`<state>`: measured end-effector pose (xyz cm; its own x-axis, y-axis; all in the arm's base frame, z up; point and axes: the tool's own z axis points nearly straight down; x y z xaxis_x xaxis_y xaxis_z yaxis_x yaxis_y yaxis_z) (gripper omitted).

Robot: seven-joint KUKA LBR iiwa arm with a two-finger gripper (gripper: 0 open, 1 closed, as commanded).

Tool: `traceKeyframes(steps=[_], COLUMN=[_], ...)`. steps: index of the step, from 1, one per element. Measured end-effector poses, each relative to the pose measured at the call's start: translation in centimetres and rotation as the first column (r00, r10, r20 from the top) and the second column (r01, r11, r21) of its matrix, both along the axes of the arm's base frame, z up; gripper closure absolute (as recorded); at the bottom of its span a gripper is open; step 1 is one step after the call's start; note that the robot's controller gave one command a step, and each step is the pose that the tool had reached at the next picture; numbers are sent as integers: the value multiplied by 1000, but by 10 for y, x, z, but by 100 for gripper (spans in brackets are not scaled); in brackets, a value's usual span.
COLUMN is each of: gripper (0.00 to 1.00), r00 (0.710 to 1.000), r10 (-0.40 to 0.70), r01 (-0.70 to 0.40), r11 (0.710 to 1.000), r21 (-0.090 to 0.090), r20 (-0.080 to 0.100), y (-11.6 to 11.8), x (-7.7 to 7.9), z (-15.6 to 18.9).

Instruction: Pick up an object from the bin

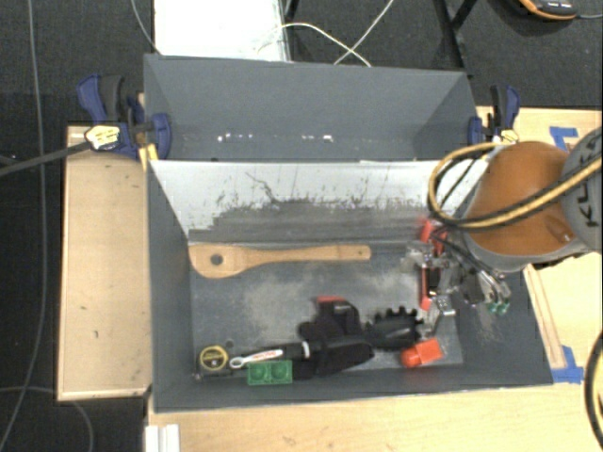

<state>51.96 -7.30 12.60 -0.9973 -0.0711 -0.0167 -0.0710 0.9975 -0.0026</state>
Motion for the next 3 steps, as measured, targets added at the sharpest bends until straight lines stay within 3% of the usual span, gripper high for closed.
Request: traceKeyframes(steps=[1, 2, 3], gripper=[0, 0, 0], r00=[979, 979, 985], r10=[203, 203, 172], r01=[-203, -203, -172], r11=[979, 979, 985], r21=[-9, -5, -5], r20=[10, 4, 11], y=[-34, -32, -35], x=[41, 39, 29], z=[34, 31, 20])
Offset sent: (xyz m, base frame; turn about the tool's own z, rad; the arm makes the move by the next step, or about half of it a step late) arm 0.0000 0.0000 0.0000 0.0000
